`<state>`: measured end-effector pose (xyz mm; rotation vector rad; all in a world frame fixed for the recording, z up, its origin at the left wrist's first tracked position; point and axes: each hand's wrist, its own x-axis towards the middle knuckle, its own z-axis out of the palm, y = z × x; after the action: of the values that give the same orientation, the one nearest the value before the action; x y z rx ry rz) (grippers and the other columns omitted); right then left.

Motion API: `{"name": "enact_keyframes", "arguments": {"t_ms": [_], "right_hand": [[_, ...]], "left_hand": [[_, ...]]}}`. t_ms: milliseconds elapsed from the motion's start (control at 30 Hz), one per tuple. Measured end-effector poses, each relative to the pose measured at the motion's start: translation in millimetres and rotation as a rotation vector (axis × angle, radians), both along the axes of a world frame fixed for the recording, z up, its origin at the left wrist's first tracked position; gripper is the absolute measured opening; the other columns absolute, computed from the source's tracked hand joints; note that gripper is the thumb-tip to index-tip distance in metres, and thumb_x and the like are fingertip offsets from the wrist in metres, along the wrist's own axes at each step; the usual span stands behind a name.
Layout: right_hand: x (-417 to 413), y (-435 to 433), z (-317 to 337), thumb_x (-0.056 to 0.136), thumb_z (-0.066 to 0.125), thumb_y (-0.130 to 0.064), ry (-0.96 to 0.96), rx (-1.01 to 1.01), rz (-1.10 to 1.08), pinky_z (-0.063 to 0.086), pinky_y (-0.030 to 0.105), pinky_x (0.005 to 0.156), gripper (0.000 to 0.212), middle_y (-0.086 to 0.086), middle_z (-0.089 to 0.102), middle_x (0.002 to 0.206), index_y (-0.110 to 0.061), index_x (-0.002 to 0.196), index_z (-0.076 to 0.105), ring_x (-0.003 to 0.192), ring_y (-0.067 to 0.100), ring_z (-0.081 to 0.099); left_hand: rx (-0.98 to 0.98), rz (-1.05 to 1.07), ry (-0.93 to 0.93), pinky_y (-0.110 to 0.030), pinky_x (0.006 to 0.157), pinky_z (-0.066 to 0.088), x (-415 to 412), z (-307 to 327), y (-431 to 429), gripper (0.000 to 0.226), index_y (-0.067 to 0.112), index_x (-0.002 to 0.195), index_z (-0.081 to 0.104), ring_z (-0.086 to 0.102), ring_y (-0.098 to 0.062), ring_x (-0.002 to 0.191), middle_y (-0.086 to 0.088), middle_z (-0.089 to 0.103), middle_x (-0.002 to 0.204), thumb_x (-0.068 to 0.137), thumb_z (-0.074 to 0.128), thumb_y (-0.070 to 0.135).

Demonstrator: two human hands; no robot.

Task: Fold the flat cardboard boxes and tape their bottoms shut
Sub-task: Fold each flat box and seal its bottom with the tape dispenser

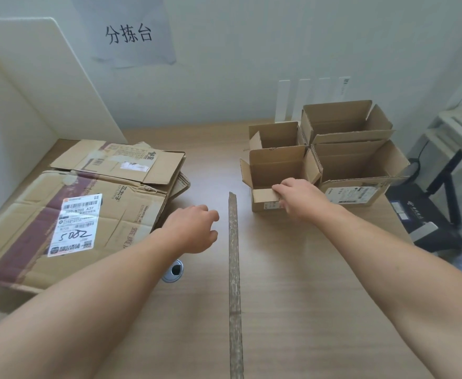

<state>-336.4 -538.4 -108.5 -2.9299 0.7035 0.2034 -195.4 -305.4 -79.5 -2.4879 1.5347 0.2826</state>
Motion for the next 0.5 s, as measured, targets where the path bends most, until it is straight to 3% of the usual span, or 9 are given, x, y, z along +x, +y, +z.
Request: {"name": "enact_keyframes", "arguments": {"t_ms": [200,367,500], "right_hand": [[-2,28,23,0.101,0.044,-0.04,-0.095,-0.084,0.003,0.036,0.041,0.105,0.042,0.005,0.048,0.14,-0.021,0.139,0.049,0.124,0.031,0.047],[1,81,49,0.103,0.037,-0.045,-0.152,-0.173,0.09,0.041,0.04,0.08,0.04,0.005,0.055,0.124,-0.018,0.125,0.056,0.109,0.031,0.053],[17,140,63,0.104,0.034,-0.044,-0.141,-0.182,0.222,0.037,0.036,0.069,0.038,0.005,0.059,0.109,-0.016,0.113,0.058,0.1,0.031,0.057]], "left_hand": [[0.03,-0.03,-0.076,-0.037,0.085,0.044,-3,19,20,0.044,0.025,0.136,0.049,0.053,-0.025,0.115,-0.001,0.055,0.124,0.095,0.043,0.042],[0.029,-0.029,-0.177,-0.033,0.075,0.035,-5,46,59,0.032,0.019,0.121,0.052,0.052,-0.027,0.109,-0.004,0.055,0.116,0.095,0.044,0.035],[-0.009,0.055,-0.147,-0.037,0.083,0.046,9,63,105,0.035,0.019,0.122,0.054,0.053,-0.027,0.112,-0.003,0.055,0.117,0.095,0.044,0.038]]}}
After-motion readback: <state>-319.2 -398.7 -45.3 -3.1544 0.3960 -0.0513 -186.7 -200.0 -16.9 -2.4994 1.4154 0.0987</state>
